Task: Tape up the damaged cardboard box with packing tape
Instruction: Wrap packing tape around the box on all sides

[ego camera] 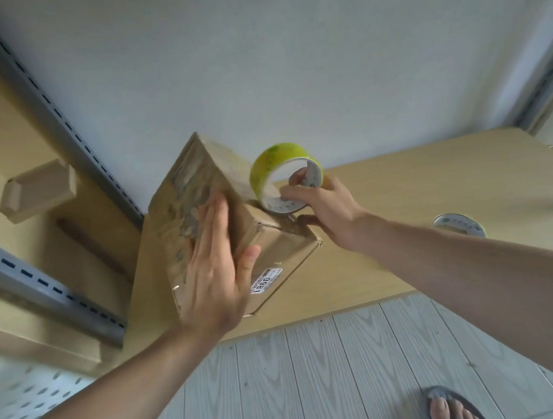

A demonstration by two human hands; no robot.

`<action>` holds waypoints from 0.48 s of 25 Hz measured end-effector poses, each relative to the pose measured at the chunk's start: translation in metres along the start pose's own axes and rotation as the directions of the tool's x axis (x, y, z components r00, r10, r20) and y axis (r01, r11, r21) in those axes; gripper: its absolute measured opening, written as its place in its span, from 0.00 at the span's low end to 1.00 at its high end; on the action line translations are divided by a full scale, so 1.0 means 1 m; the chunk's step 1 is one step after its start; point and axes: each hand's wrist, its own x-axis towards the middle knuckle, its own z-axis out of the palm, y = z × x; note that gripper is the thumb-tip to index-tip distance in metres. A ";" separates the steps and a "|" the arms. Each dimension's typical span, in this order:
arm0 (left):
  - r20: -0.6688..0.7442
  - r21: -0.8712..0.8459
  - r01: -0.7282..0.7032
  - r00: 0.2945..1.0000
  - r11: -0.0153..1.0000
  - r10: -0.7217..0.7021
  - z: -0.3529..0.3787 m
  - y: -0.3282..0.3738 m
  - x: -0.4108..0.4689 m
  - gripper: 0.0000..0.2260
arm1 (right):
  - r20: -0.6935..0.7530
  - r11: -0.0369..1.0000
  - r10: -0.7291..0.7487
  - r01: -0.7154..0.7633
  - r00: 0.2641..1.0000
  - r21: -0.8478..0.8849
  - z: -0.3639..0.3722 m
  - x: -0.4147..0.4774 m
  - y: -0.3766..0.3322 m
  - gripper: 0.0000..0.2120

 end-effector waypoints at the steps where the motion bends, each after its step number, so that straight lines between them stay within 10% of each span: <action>1: -0.043 -0.052 0.031 0.999 0.998 -0.033 -0.004 -0.006 -0.007 0.35 | 0.000 0.995 -0.064 0.064 0.998 -0.070 0.015 -0.002 -0.006 0.11; 12: 0.064 -0.537 0.289 0.951 0.792 -0.304 -0.053 -0.018 0.009 0.24 | 0.300 0.521 -0.366 0.461 0.881 -0.719 0.089 -0.004 -0.025 0.10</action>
